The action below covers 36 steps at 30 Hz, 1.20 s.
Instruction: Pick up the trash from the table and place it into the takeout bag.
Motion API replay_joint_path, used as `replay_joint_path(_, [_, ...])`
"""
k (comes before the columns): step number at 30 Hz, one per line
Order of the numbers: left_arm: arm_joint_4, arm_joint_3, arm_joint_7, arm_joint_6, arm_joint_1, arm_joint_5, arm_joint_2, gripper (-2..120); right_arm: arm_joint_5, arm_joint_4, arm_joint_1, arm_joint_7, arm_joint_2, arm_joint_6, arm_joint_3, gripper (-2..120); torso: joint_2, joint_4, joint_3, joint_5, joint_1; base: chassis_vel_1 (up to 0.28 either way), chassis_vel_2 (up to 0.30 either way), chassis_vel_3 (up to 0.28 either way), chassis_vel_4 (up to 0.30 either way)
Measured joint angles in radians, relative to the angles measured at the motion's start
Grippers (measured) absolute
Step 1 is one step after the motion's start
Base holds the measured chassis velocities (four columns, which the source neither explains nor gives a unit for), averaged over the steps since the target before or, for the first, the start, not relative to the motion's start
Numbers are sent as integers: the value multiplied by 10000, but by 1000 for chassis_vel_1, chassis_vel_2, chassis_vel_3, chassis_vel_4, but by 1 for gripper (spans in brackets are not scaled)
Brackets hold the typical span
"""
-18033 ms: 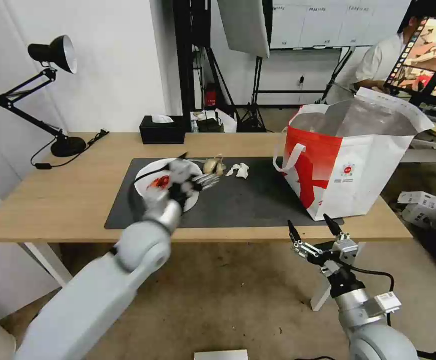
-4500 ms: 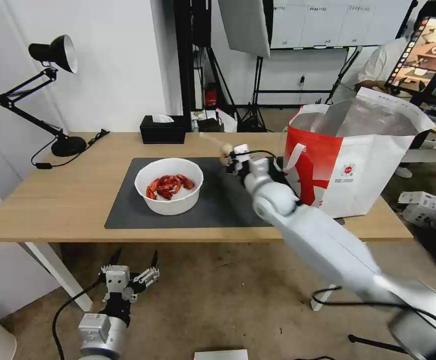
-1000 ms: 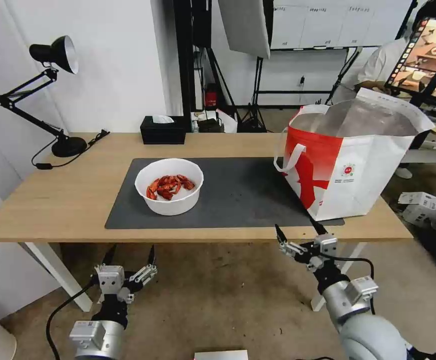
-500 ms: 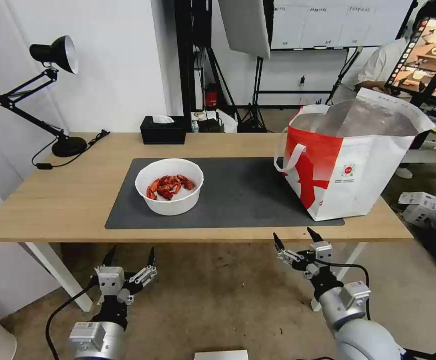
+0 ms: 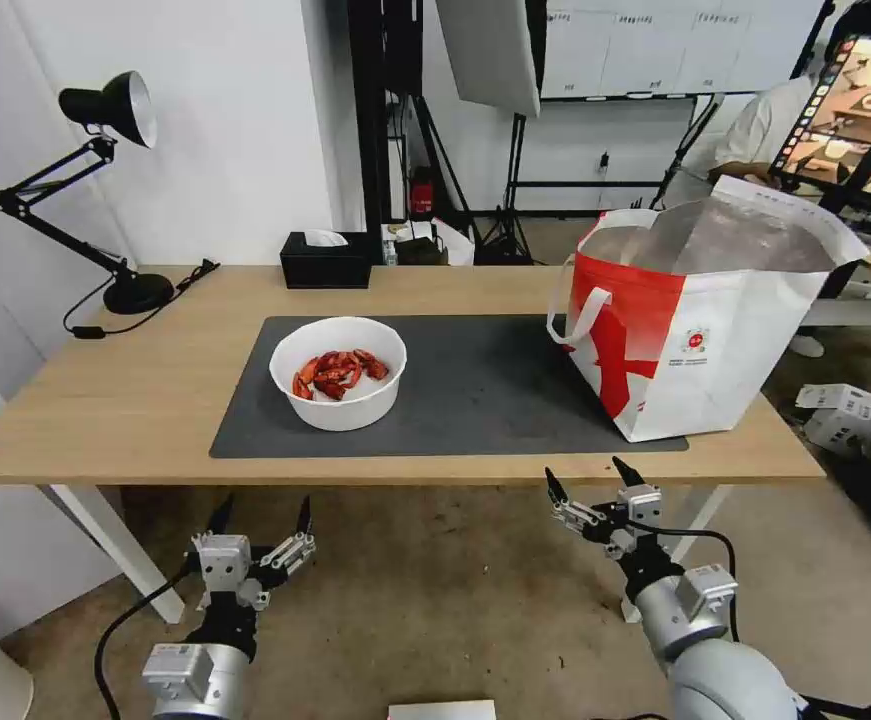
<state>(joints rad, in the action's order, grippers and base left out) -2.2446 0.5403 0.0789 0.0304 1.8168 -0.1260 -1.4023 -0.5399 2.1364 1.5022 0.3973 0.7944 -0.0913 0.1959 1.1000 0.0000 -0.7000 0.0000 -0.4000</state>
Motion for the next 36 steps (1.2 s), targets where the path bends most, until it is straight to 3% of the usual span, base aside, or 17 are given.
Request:
replay_joint_path(12, [-7, 78, -7, -191, -243, -169, 52, 100, 0, 0, -8, 7, 0, 6, -1, 100, -1, 1, -1, 0, 0, 0, 0, 0, 0])
replay_joint_path(18, [-532, 671, 60, -1235, -964, -1360, 382, 100, -1, 0, -11, 9, -1, 6, 0, 100, -1, 0, -1, -1, 0, 0, 0, 0, 0])
replay_joint_path(21, [-740, 1151, 338, -2003, -1690, -2596, 1323, 100, -3, 2, -13, 8, -3, 6, 0, 100, 0, 2, -1, -1, 0, 0, 0, 0, 0])
replay_joint_path(22, [-740, 1151, 338, -2003, -1690, -2596, 1323, 100, -3, 2, -13, 8, -3, 6, 0, 100, 0, 2, -1, -1, 0, 0, 0, 0, 0])
replay_joint_path(25, [-491, 1350, 1026, -2530, -2573, -4099, 2496, 100, -4, 3, -14, 9, -3, 6, 0, 100, -1, -1, -1, -2, -1, 0, 0, 0, 0])
replay_joint_path(36, [418, 1745, 2061, -3137, -4327, -6982, 4720, 100, -8, 4, -14, 8, -4, 6, 1, 100, -1, 0, -1, -1, -1, 0, 0, 0, 0])
